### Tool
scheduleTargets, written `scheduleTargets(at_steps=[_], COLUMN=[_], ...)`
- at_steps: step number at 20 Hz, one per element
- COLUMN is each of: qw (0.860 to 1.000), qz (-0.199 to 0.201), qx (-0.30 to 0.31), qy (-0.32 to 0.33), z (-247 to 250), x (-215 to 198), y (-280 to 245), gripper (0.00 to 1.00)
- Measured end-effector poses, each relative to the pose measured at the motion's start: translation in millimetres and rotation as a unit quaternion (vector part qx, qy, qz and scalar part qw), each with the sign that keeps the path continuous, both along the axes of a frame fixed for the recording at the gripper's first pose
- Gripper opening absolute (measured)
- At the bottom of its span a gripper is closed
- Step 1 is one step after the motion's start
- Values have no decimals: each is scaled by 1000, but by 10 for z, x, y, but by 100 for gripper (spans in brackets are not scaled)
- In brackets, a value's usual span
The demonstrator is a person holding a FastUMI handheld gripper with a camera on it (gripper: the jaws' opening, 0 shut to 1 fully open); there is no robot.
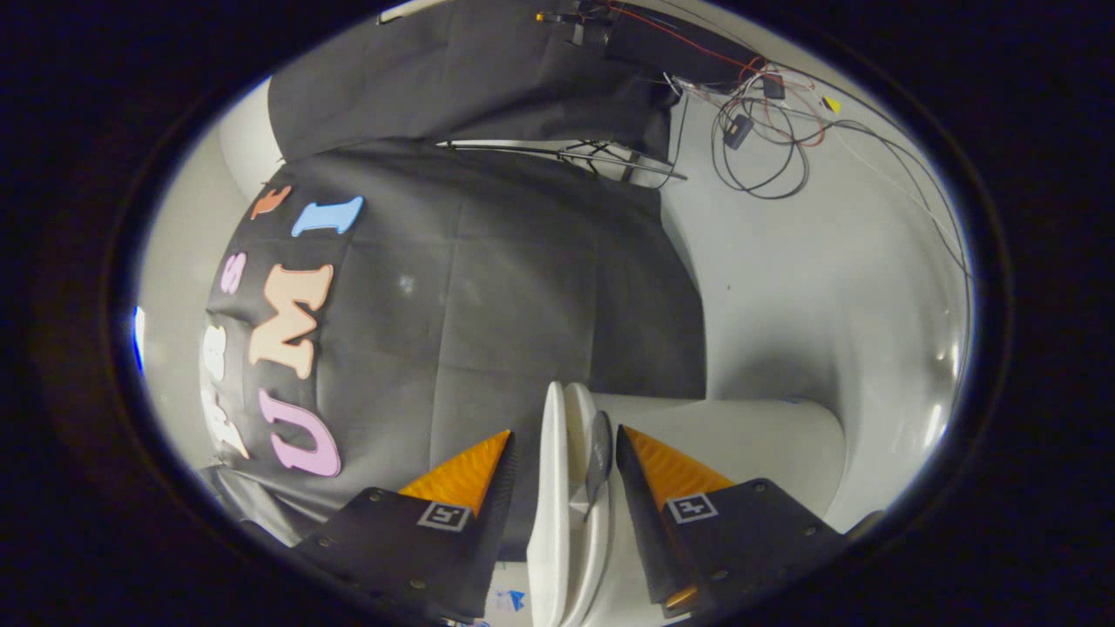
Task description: Open the toilet lid.
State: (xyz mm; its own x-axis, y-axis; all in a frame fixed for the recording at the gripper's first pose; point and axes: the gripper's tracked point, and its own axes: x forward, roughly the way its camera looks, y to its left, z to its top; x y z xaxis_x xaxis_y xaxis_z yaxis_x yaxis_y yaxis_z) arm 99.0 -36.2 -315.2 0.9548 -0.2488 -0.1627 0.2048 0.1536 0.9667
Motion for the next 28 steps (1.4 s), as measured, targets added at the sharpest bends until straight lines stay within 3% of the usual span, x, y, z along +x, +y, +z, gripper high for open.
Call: scheduleTargets(at_steps=[4, 5, 8, 10, 13, 17, 18, 20, 28], qw=[1000, 1000, 1000, 1000, 1000, 999, 999, 999, 993], qz=[-1, 2, 2, 8, 22, 31, 33, 30, 53], qx=[10, 13, 16, 11, 6, -4, -16, -22, -105], qy=[8, 0, 8, 13, 8, 16, 19, 18, 10], z=[-99, -78, -131, -158, -155, -147, -219, -82, 710], x=[99, 125, 141, 114, 146, 164, 331, 190, 211], y=[14, 45, 46, 55, 60, 43, 13, 52, 292], gripper=[66, 58, 54, 31, 24, 24, 24, 14, 14])
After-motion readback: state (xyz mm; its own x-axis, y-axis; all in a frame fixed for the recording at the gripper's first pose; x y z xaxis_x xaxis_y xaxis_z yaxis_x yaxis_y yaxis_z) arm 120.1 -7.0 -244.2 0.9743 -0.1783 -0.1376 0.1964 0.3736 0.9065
